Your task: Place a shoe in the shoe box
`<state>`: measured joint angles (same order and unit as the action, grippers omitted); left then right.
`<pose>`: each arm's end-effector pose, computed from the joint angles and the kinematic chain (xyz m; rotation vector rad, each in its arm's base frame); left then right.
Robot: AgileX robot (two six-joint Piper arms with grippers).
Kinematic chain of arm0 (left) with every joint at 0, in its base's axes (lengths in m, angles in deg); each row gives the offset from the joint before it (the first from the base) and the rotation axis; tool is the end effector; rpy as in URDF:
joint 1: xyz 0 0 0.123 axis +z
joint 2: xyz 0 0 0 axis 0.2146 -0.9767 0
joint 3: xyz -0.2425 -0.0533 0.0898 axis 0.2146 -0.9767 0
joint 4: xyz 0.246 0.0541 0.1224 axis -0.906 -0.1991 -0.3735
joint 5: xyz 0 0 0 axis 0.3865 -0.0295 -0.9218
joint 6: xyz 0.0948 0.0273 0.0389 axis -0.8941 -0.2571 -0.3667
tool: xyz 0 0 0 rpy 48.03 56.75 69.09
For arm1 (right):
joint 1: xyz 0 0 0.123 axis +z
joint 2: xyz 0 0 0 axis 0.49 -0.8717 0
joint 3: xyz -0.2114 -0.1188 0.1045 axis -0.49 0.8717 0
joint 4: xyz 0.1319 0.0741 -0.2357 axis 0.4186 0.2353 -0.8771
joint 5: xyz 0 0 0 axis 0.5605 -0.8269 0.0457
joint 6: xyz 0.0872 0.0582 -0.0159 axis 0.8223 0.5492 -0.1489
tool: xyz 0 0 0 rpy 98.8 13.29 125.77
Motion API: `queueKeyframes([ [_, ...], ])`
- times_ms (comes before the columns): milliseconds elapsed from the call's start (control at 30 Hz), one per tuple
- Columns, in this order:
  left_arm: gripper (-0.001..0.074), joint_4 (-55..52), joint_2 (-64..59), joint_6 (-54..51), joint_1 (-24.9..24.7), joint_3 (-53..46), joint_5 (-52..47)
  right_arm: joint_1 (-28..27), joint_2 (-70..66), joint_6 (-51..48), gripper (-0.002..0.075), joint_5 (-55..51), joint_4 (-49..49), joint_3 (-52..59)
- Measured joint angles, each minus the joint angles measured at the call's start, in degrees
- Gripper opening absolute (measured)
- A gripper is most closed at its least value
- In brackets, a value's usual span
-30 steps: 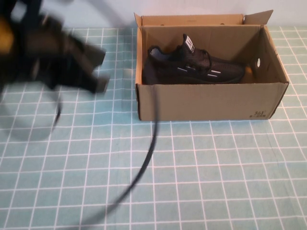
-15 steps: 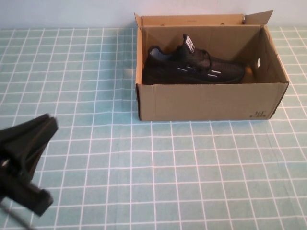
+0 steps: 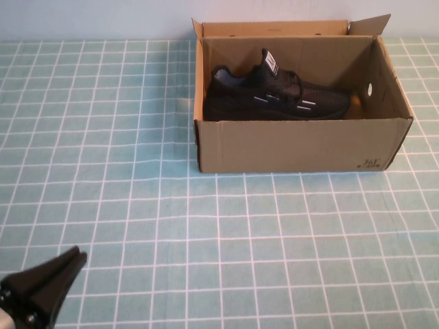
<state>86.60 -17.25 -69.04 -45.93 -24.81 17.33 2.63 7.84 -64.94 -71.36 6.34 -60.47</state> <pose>0.1374 -0.0894 0.1930 0.6154 1.5723 -0.3000 0.1052 0.0662 0.2256 -0.2691 1.7906 0.5948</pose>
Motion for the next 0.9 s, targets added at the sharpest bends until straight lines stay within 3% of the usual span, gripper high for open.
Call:
queueKeyframes([
  [100,-0.0003,0.2,0.0,0.0,0.0,-1.7,0.3,0.0,0.0,1.1,0.0,3.4,3.9,0.7],
  [133,-0.0003,0.3,0.0,0.0,0.0,-2.3,0.4,0.1,1.0,0.7,0.0,-3.5,1.9,2.1],
  [900,-0.0003,0.3,0.0,-0.2,0.0,-5.1,-4.9,0.1,1.0,1.2,0.0,-0.7,3.6,2.2],
])
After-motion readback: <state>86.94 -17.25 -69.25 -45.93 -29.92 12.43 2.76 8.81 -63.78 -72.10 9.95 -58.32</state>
